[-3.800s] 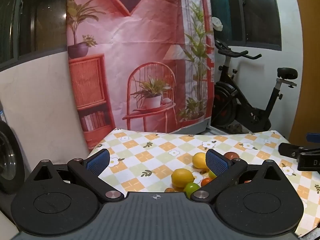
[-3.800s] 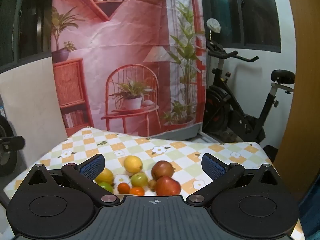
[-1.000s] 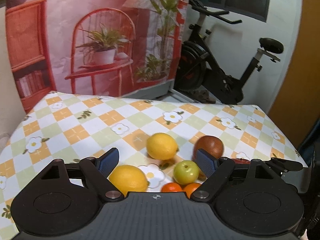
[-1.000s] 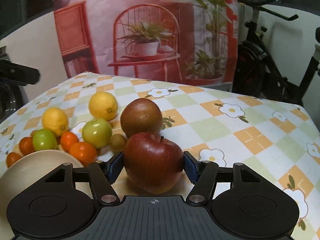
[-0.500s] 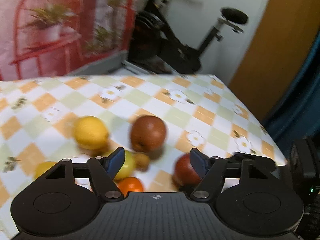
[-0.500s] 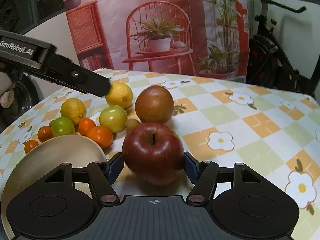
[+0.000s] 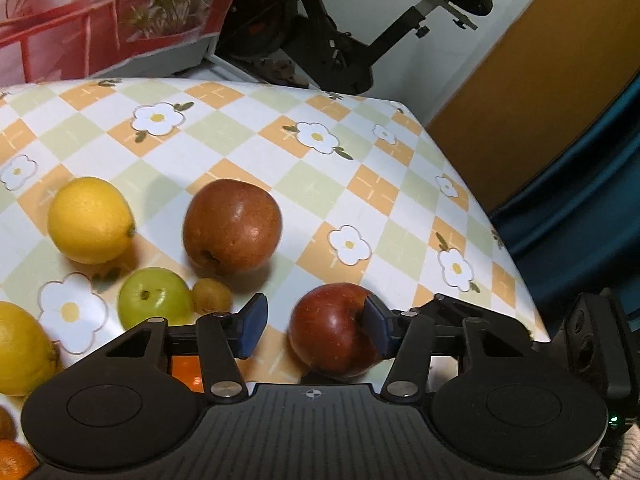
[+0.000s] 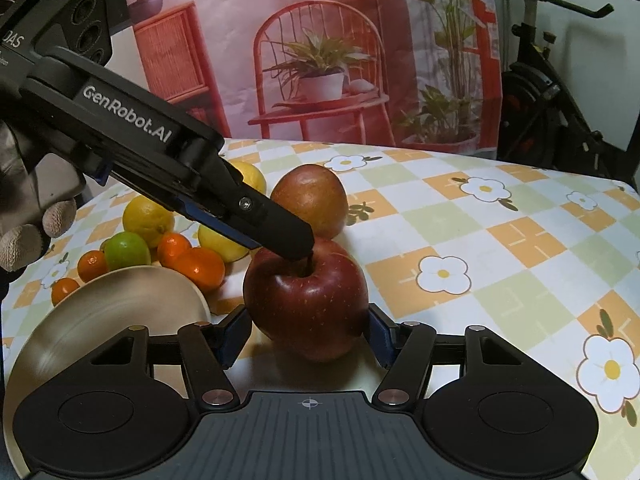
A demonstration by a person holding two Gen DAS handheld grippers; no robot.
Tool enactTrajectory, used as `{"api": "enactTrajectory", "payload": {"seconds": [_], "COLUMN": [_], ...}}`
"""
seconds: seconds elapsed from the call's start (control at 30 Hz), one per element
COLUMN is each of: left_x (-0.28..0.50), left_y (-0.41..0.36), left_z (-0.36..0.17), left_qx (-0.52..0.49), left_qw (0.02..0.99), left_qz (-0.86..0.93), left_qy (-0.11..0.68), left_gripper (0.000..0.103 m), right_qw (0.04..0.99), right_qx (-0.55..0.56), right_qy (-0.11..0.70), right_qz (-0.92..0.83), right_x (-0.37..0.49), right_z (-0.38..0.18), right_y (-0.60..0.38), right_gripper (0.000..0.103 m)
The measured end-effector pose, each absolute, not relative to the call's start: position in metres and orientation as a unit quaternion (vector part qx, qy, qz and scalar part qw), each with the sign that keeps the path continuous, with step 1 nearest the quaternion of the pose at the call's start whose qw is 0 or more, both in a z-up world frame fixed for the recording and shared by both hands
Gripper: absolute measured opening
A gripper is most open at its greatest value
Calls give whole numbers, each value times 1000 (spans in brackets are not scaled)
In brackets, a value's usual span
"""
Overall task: Organize fruits
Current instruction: 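Close the left tool's fingers around a red apple, then carry the red apple onto the white plate and open the left tool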
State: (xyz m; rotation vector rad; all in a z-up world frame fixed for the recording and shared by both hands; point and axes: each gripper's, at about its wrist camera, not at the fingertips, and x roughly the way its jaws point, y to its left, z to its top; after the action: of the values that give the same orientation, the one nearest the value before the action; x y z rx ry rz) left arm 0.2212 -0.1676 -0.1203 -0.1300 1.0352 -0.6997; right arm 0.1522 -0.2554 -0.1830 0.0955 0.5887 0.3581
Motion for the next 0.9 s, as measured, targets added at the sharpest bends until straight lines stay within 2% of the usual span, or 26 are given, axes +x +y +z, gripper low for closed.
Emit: {"api": "enactTrajectory", "payload": {"seconds": [0.27, 0.53, 0.9], "left_x": [224, 216, 180], "left_y": [-173, -158, -94], "left_z": [-137, -122, -103], "left_qx": [-46, -40, -36], "left_qw": [807, 818, 828], "left_qz": [-339, -346, -333], "left_qy": [482, 458, 450], "left_gripper": [42, 42, 43], "right_qw": [940, 945, 934], "right_qx": [46, 47, 32], "right_qy": [290, 267, 261], "right_qz": [176, 184, 241], "right_x": [155, 147, 130], "right_z": [-183, -169, -151], "right_y": [-255, -248, -190], "right_gripper": [56, 56, 56]}}
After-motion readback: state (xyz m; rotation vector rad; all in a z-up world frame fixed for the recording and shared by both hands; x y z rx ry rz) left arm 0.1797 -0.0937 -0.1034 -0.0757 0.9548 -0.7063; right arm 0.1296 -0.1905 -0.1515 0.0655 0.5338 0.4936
